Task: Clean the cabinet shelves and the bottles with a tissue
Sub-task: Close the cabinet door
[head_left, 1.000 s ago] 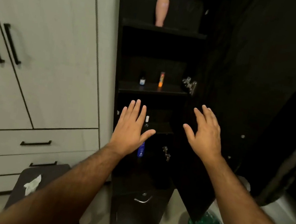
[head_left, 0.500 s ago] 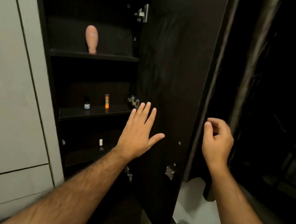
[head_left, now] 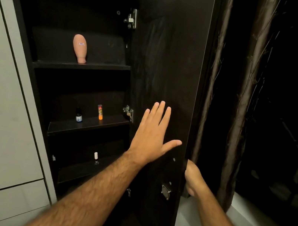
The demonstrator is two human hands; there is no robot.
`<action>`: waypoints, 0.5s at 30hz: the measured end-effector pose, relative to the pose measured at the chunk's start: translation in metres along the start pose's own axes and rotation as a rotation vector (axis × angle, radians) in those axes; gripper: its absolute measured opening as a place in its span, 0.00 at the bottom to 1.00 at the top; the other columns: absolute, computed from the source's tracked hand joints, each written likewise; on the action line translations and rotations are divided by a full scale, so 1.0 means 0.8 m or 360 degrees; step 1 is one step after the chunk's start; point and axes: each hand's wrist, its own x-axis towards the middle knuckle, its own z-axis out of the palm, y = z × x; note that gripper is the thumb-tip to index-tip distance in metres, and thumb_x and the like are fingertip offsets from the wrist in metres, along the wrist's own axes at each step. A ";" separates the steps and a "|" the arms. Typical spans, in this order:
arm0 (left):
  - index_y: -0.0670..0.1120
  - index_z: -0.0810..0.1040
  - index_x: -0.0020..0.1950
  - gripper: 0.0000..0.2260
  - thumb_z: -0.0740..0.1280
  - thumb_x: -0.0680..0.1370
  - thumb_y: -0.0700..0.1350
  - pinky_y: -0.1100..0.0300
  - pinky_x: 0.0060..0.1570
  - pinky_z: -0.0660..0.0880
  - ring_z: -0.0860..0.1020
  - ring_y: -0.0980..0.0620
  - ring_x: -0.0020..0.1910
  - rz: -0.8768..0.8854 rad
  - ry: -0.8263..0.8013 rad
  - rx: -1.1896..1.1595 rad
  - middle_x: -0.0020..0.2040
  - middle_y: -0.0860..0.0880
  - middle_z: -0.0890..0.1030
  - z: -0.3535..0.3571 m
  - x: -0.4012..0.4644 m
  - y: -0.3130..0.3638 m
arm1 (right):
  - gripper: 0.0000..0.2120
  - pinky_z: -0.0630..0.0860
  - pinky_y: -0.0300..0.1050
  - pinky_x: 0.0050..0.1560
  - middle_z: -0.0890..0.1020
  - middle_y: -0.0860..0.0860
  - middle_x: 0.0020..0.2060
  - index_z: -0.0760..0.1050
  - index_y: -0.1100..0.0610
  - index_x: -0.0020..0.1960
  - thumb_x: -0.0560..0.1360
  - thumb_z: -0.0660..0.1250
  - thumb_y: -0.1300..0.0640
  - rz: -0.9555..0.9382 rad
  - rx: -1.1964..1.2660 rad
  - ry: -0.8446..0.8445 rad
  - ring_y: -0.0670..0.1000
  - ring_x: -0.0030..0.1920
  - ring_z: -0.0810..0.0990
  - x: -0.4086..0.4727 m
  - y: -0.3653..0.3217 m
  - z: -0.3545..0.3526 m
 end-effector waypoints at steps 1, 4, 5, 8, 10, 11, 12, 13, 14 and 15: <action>0.44 0.45 0.79 0.44 0.56 0.75 0.70 0.48 0.76 0.43 0.40 0.47 0.78 0.0004 0.0004 -0.0025 0.80 0.43 0.44 0.003 0.001 0.001 | 0.12 0.76 0.58 0.62 0.86 0.51 0.45 0.82 0.54 0.51 0.80 0.61 0.50 -0.0039 -0.0031 0.0005 0.53 0.52 0.84 0.000 0.003 -0.001; 0.43 0.43 0.79 0.47 0.58 0.73 0.71 0.48 0.76 0.42 0.39 0.48 0.78 -0.0008 0.0004 -0.0137 0.79 0.44 0.42 0.009 0.001 0.005 | 0.13 0.76 0.54 0.60 0.86 0.51 0.46 0.83 0.52 0.50 0.80 0.61 0.48 -0.0118 -0.0010 0.0015 0.52 0.52 0.84 -0.004 0.008 0.001; 0.43 0.42 0.79 0.48 0.58 0.73 0.72 0.49 0.76 0.42 0.39 0.49 0.78 -0.0011 0.0005 -0.0181 0.79 0.44 0.41 0.010 0.002 0.007 | 0.13 0.77 0.52 0.58 0.86 0.52 0.45 0.83 0.52 0.49 0.80 0.61 0.48 -0.0125 0.0000 0.0023 0.52 0.51 0.84 -0.004 0.008 0.003; 0.42 0.42 0.79 0.52 0.60 0.70 0.73 0.48 0.77 0.43 0.39 0.49 0.78 -0.0022 0.0010 -0.0290 0.79 0.43 0.42 0.007 0.000 0.015 | 0.15 0.79 0.50 0.55 0.86 0.52 0.43 0.82 0.54 0.49 0.81 0.61 0.47 -0.0133 -0.0042 0.0066 0.52 0.49 0.85 -0.012 0.008 0.012; 0.42 0.41 0.79 0.53 0.61 0.69 0.73 0.48 0.77 0.43 0.39 0.49 0.78 -0.0024 0.0010 -0.0336 0.79 0.43 0.41 0.003 -0.006 0.017 | 0.16 0.79 0.53 0.52 0.85 0.54 0.41 0.82 0.57 0.49 0.80 0.61 0.46 -0.0144 -0.0091 0.0117 0.54 0.46 0.85 -0.018 0.010 0.021; 0.42 0.40 0.79 0.53 0.62 0.69 0.73 0.48 0.77 0.43 0.39 0.49 0.78 -0.0029 0.0014 -0.0354 0.79 0.43 0.40 0.001 -0.010 0.015 | 0.18 0.79 0.54 0.50 0.84 0.55 0.39 0.82 0.58 0.48 0.80 0.61 0.46 -0.0153 -0.0114 0.0142 0.56 0.44 0.84 -0.021 0.011 0.027; 0.43 0.40 0.78 0.53 0.63 0.70 0.71 0.49 0.77 0.43 0.39 0.49 0.78 -0.0040 0.0020 -0.0370 0.79 0.43 0.40 -0.002 -0.014 0.013 | 0.18 0.78 0.53 0.47 0.82 0.55 0.37 0.81 0.59 0.47 0.80 0.61 0.46 -0.0165 -0.0138 0.0159 0.57 0.42 0.82 -0.025 0.012 0.034; 0.43 0.39 0.78 0.52 0.65 0.70 0.70 0.49 0.77 0.42 0.39 0.50 0.78 -0.0059 0.0026 -0.0383 0.79 0.44 0.40 -0.005 -0.017 0.011 | 0.19 0.77 0.50 0.45 0.81 0.54 0.35 0.81 0.59 0.45 0.80 0.61 0.46 -0.0177 -0.0155 0.0169 0.56 0.40 0.81 -0.028 0.013 0.039; 0.43 0.39 0.78 0.52 0.67 0.70 0.68 0.50 0.77 0.42 0.39 0.50 0.78 -0.0074 0.0032 -0.0397 0.79 0.44 0.40 -0.010 -0.023 0.008 | 0.19 0.77 0.46 0.42 0.80 0.53 0.34 0.81 0.58 0.44 0.81 0.60 0.46 -0.0183 -0.0163 0.0185 0.53 0.38 0.80 -0.034 0.013 0.048; 0.43 0.40 0.78 0.52 0.68 0.71 0.66 0.51 0.76 0.41 0.39 0.50 0.78 -0.0082 0.0034 -0.0408 0.79 0.44 0.41 -0.014 -0.028 0.004 | 0.18 0.76 0.41 0.40 0.81 0.50 0.33 0.81 0.57 0.43 0.81 0.60 0.46 -0.0188 -0.0156 0.0202 0.49 0.37 0.80 -0.039 0.013 0.057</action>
